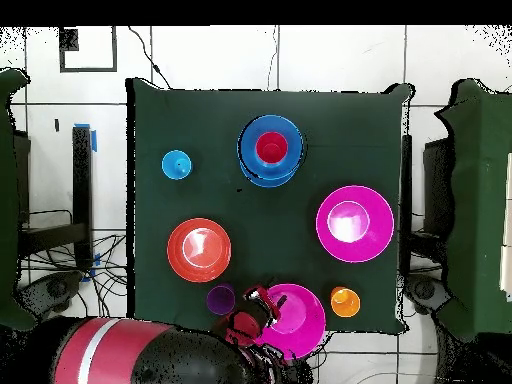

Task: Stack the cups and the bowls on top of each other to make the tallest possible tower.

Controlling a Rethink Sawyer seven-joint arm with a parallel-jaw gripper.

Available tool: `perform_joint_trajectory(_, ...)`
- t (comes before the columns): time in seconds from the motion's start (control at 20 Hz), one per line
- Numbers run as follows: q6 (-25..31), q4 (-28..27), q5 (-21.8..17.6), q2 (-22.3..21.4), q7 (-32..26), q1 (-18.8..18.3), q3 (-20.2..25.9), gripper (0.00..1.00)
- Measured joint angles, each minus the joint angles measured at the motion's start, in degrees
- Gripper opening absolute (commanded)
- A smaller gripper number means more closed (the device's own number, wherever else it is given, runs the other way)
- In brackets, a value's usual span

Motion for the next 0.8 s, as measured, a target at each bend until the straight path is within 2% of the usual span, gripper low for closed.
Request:
perform_joint_trajectory(0.05, 0.0, 0.0, 0.0, 0.01, 0.0, 0.01, 0.07, 1.0)
perform_joint_trajectory(0.1, -0.01, 0.01, 0.0, 0.0, 0.0, 0.01, 0.28, 0.0)
perform_joint_trajectory(0.8, -0.67, 1.45, 0.02, -0.91, -0.02, 0.08, 0.28, 0.0)
